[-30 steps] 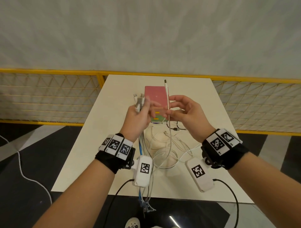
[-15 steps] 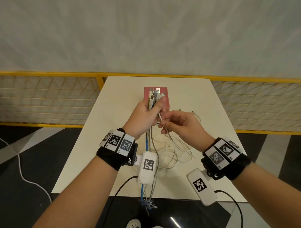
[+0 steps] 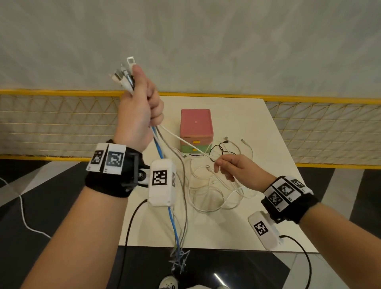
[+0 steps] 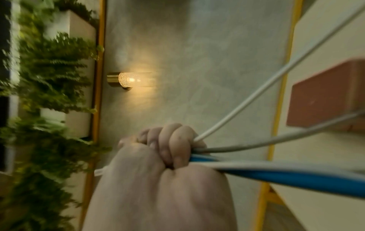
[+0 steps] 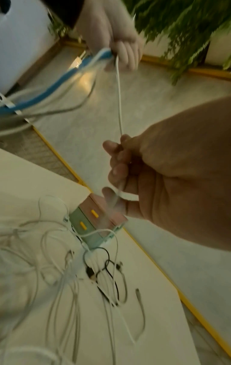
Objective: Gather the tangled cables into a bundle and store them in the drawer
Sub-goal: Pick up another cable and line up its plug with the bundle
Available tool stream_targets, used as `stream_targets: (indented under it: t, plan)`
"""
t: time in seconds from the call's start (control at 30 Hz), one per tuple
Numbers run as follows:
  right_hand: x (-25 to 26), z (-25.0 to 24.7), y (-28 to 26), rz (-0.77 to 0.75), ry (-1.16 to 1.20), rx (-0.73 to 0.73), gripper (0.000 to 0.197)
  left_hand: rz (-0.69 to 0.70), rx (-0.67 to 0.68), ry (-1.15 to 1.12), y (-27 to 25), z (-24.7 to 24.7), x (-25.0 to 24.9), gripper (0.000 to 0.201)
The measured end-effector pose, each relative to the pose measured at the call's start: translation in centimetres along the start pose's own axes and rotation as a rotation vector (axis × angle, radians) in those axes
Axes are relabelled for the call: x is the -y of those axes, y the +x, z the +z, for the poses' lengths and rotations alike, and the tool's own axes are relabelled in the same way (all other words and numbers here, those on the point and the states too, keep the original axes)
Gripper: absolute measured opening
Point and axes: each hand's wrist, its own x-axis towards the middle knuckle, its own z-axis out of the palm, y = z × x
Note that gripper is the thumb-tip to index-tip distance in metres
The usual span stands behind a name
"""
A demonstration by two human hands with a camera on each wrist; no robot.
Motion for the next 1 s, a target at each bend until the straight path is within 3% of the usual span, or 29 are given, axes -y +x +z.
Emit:
stream_targets:
  t: [0.13,0.3,0.4,0.47,0.63,0.77,0.8,0.87,0.93,1.0]
  plan:
    - [0.4,-1.0,0.1,0.065,-0.163,-0.060,0.027,0.065,0.151,0.305,-1.3,-0.9,-0.3,0.023]
    - [4.6,-1.9,0.9,-0.132,-0.314,-0.216,0.021,-0.127,0.458,0.789,-3.7,1.6,2.1,0.047]
    - [6.8,-2.6,1.1,-0.252,-0.309,-0.294,0.018,-0.248,0.586,0.857,-4.9,2.7,3.5,0.031]
    - [7.4,-3.2,0.8,-0.271,-0.327,-0.305,0.022,-0.236,0.529,0.839,-4.7,2.4,3.7,0.036]
    - [4.6,-4.3,-0.5,-0.158,-0.340,-0.185,0.029,-0.017,0.081,0.650,-3.2,1.0,2.5,0.030]
    - [4.2,-4.0,-0.3,-0.122,-0.358,-0.167,0.028,0.069,-0.011,0.730,-3.4,1.3,3.0,0.023]
    - [4.4,-3.8,-0.2,-0.128,-0.369,-0.160,0.027,0.095,0.008,0.718,-3.8,1.8,3.0,0.024]
    - [5.5,-3.2,0.1,-0.163,-0.397,-0.143,0.025,0.111,0.182,0.731,-4.4,2.8,3.4,0.038]
    - [6.7,-3.0,0.2,-0.211,-0.384,-0.144,0.026,0.070,0.396,0.876,-5.0,3.6,3.9,0.028]
    - [7.5,-3.4,0.1,-0.230,-0.366,-0.148,0.024,0.013,0.451,0.955,-5.0,3.6,3.9,0.022]
